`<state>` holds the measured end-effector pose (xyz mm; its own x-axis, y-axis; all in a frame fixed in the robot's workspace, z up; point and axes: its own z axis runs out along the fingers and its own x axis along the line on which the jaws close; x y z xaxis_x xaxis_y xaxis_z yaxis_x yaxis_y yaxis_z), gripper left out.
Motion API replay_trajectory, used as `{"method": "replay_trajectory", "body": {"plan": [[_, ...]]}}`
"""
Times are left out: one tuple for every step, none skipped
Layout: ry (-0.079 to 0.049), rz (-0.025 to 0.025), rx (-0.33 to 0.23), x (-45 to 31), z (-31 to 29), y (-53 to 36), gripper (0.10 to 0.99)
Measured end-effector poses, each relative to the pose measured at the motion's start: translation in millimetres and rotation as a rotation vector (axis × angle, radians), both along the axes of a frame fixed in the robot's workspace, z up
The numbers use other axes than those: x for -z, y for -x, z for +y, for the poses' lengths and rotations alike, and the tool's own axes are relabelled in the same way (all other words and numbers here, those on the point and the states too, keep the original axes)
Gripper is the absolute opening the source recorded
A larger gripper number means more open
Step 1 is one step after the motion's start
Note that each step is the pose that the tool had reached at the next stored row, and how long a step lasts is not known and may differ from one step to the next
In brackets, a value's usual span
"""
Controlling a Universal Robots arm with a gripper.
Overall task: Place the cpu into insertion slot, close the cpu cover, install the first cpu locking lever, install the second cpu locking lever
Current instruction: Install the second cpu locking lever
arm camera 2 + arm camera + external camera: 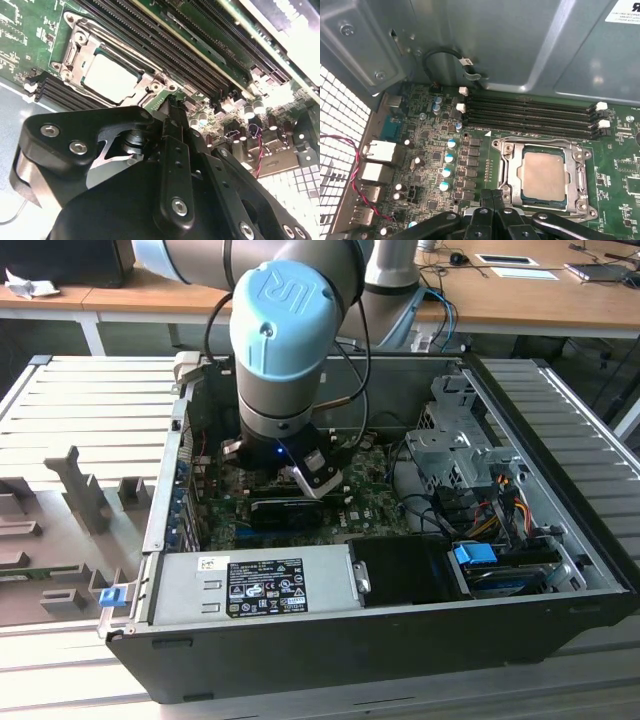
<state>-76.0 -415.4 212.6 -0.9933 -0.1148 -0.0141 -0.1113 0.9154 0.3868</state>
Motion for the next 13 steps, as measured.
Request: {"method": "replay_trajectory", "body": {"plan": [[0.000, 0.0000, 0.000, -1.7, 0.0, 0.0, 0.106], [0.000, 0.0000, 0.000, -2.9, 0.0, 0.0, 0.106], [0.000, -0.0001, 0.000, -4.2, 0.0, 0.0, 0.106], [0.000, -0.0001, 0.000, -5.6, 0.0, 0.0, 0.106], [0.000, 0.0000, 0.000, -6.9, 0.0, 0.0, 0.106], [0.000, 0.0000, 0.000, -7.9, 0.0, 0.0, 0.106], [0.000, 0.0000, 0.000, -8.9, 0.0, 0.0, 0.106], [0.000, 0.0000, 0.000, -11.3, 0.0, 0.0, 0.106], [0.000, 0.0000, 0.000, -12.6, 0.0, 0.0, 0.106], [0.000, 0.0000, 0.000, -13.8, 0.0, 0.0, 0.106], [0.000, 0.0000, 0.000, -15.3, 0.0, 0.0, 0.106], [0.000, 0.0000, 0.000, -16.5, 0.0, 0.0, 0.106], [0.000, 0.0000, 0.000, -17.6, 0.0, 0.0, 0.106]]}}
